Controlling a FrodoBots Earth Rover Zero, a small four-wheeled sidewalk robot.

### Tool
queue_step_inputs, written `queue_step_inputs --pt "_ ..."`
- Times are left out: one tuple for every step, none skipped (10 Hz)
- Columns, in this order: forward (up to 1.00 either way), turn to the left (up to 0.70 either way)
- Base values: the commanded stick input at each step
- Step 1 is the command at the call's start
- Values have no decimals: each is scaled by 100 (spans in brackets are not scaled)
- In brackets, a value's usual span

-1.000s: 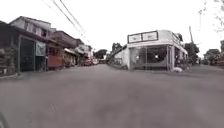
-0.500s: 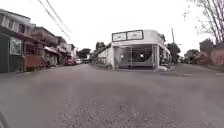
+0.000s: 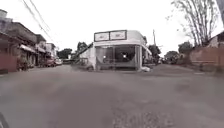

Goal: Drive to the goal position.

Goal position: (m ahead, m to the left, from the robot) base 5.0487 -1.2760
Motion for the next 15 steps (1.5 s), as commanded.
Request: queue_step_inputs --pt "0 0" --pt "0 0" --pt "0 0" --pt "0 0" --pt "0 0" --pt "0 0" --pt "0 0" --pt "21 3" --pt "85 11" --pt "85 11" --pt "85 11" --pt "85 11" --pt "85 11" --pt "85 11" --pt "85 11"
